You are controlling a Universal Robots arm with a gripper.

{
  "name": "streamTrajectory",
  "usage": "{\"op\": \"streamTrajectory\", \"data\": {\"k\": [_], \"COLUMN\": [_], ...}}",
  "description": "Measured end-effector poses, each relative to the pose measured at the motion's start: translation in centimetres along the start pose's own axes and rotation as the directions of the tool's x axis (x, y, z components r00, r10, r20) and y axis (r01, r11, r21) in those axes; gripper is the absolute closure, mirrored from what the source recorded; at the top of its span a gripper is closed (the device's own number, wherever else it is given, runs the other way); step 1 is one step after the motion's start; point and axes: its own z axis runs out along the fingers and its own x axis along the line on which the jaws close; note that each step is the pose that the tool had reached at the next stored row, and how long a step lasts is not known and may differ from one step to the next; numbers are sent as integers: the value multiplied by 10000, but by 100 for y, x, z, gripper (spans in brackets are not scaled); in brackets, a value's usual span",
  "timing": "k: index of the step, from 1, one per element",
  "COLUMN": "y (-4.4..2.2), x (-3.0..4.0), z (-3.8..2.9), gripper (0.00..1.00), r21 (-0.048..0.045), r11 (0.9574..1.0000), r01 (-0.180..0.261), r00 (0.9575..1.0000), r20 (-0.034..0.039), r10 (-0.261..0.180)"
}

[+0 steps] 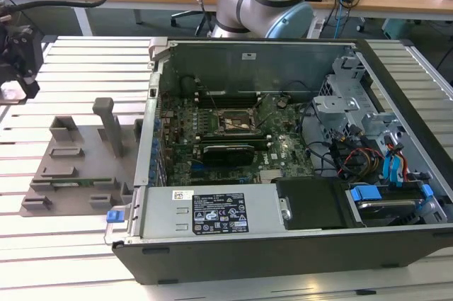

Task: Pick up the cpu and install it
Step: 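Pick up the cpu and move it towards the insertion slot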

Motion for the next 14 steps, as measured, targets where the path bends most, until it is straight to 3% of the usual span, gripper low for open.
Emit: {"op": "streamTrajectory", "data": {"k": [11, 14], "y": [-3, -3], "x": [-2, -2], "z": [-139, -144], "gripper": [45, 45], "r21": [26, 20], "r11": [10000, 10000], "r01": [1, 0], "r00": [10000, 10000], "r20": [0, 2], "r10": [-1, 0]}}
